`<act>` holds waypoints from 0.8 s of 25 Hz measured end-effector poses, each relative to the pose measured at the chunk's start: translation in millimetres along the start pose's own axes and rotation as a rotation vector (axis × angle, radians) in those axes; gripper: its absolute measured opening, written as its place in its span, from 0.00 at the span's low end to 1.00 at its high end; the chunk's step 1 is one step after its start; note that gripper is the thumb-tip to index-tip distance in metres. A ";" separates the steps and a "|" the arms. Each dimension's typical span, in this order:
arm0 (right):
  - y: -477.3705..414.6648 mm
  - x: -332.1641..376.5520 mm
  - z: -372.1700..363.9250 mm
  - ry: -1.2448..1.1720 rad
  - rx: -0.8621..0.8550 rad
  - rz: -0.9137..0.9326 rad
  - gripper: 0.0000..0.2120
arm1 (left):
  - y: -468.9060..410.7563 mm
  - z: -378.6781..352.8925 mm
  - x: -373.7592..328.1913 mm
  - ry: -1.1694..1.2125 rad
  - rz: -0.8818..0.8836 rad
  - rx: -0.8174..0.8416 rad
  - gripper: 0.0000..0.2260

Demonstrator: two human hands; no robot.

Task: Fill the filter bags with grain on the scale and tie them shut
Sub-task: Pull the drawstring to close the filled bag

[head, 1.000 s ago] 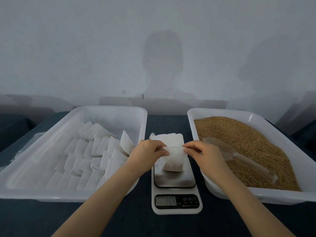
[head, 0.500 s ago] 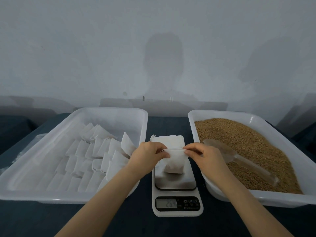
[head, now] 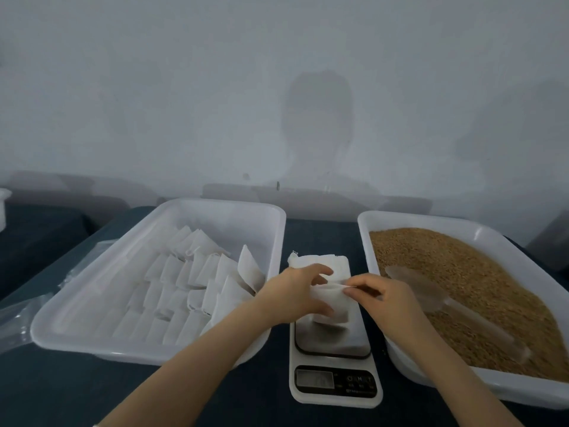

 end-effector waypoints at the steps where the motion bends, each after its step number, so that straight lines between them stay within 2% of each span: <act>1: 0.2 1.7 0.1 -0.014 0.000 0.005 0.07 | -1.4 -1.9 -4.3 -0.020 -0.012 0.023 0.25; 3: 0.2 3.6 2.4 -0.034 -0.028 0.007 0.06 | -3.2 -3.0 -12.0 -0.050 -0.064 0.039 0.07; 5: 0.9 1.7 10.7 -0.056 -0.113 0.002 0.07 | -8.0 3.8 -13.2 0.018 -0.083 0.082 0.15; 7: 2.9 -9.2 22.5 -0.081 -0.224 -0.064 0.07 | -14.4 34.6 -5.3 0.171 -0.025 0.066 0.15; 8: 4.0 -15.3 26.0 -0.090 -0.261 -0.101 0.08 | -20.8 60.2 4.6 0.252 0.011 -0.006 0.12; 11: 3.5 -25.6 25.9 -0.080 -0.294 -0.137 0.09 | -35.7 149.9 58.6 0.463 0.154 -0.362 0.05; 13: 1.2 -26.3 23.3 -0.054 -0.294 -0.136 0.10 | -43.5 188.3 106.1 0.471 0.279 -0.539 0.06; 14: -0.1 -26.4 22.5 -0.043 -0.296 -0.135 0.09 | -49.5 195.7 130.8 0.422 0.365 -0.574 0.07; 17: -0.7 -25.3 22.7 -0.027 -0.313 -0.127 0.11 | -64.3 174.1 189.9 0.272 0.610 -0.460 0.09; 20: 0.0 -25.5 22.6 -0.014 -0.309 -0.139 0.12 | -73.5 134.5 215.6 0.244 0.669 -0.280 0.07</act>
Point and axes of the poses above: each hand's wrist, its own y-axis away from the middle knuckle, its own z-axis out of the back of the hand, x = y × z, the point moved 9 cm from there along -y, towards the middle knuckle, and after that the axes turned 12 degrees about z, right-handed, at the moved point
